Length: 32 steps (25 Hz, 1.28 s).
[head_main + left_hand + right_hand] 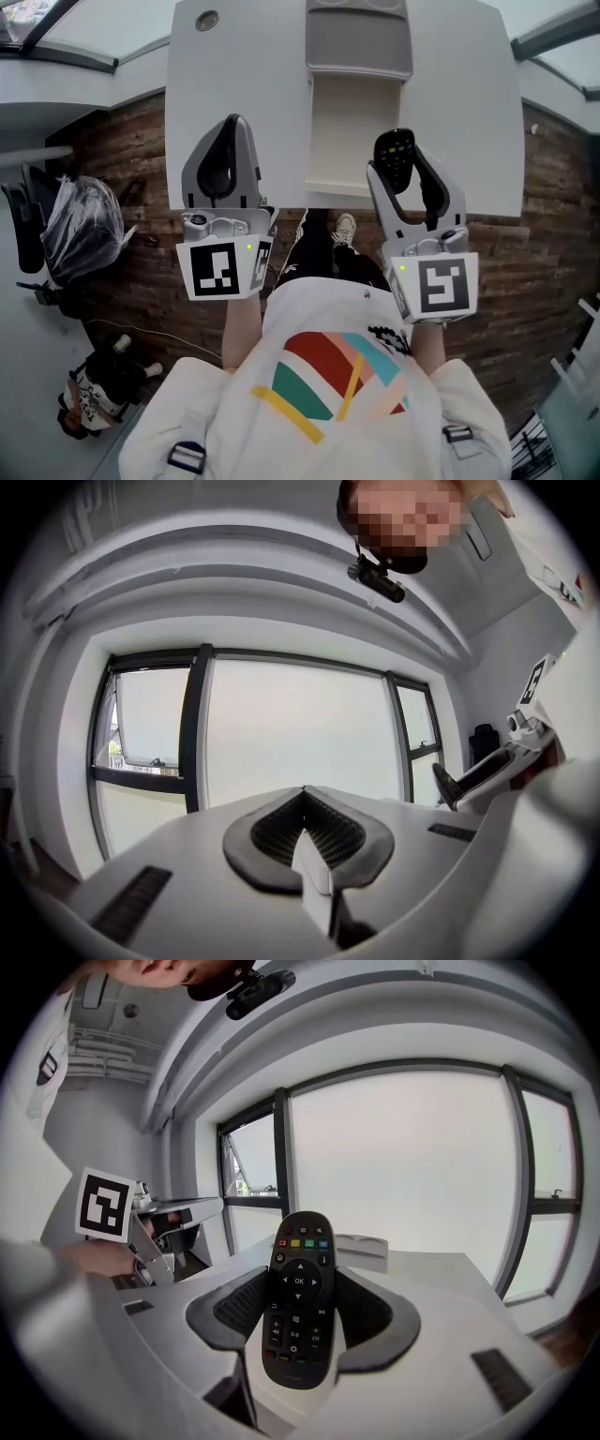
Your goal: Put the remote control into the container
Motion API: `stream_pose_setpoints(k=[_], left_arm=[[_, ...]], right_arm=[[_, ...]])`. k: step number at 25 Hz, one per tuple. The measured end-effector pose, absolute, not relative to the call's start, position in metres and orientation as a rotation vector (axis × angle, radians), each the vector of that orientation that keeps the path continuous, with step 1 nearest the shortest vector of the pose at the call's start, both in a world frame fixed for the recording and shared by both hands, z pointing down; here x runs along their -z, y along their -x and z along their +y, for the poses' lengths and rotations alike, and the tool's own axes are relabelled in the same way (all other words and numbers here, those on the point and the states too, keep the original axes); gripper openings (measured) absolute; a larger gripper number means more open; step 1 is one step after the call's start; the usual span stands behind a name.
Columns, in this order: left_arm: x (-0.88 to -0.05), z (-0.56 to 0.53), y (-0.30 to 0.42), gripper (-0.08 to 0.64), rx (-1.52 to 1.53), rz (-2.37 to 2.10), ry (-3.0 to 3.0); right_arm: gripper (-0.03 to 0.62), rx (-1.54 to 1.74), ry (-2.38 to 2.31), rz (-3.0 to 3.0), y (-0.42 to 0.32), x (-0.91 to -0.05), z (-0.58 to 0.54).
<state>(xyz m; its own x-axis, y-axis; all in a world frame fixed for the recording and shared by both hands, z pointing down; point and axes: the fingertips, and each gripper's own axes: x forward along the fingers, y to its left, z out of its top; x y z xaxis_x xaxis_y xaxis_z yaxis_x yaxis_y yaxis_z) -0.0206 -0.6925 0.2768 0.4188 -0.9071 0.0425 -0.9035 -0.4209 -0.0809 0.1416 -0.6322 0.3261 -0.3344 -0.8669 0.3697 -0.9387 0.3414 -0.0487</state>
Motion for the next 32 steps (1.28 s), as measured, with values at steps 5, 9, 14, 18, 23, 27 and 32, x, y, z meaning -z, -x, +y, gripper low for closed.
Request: stream_pose_setpoints(k=[5,9,14,18,23,27,32], left_arm=[[-0.297,-0.73,0.004,0.003,0.158,1.561,2.647],[-0.315,-0.731,-0.011,0.003,0.204,1.542,2.709],[-0.334,-0.736,-0.018,0.003,0.249,1.538,2.767],[-0.366,-0.755,-0.004,0.003,0.298,1.583,2.802],[-0.391,-0.773,0.017,0.003,0.339,1.628,2.806],[-0.405,-0.776,0.019,0.003,0.354,1.664,2.833],[-0.425,-0.775,0.022,0.003,0.358,1.673,2.874]], right_arm=[[0.235,-0.43,-1.606,-2.304,-0.137,-0.342,-0.674],[0.233,-0.482,-1.53,-2.246,-0.135,-0.368,-0.678],[0.233,-0.517,-1.416,-2.153,-0.13,-0.4,-0.676],[0.235,-0.458,-1.246,-2.056,-0.112,-0.443,-0.684],[0.233,-0.419,-1.081,-1.957,-0.099,-0.48,-0.685],[0.233,-0.42,-1.009,-1.902,-0.101,-0.49,-0.683],[0.235,-0.478,-0.954,-1.857,-0.093,-0.506,-0.683]])
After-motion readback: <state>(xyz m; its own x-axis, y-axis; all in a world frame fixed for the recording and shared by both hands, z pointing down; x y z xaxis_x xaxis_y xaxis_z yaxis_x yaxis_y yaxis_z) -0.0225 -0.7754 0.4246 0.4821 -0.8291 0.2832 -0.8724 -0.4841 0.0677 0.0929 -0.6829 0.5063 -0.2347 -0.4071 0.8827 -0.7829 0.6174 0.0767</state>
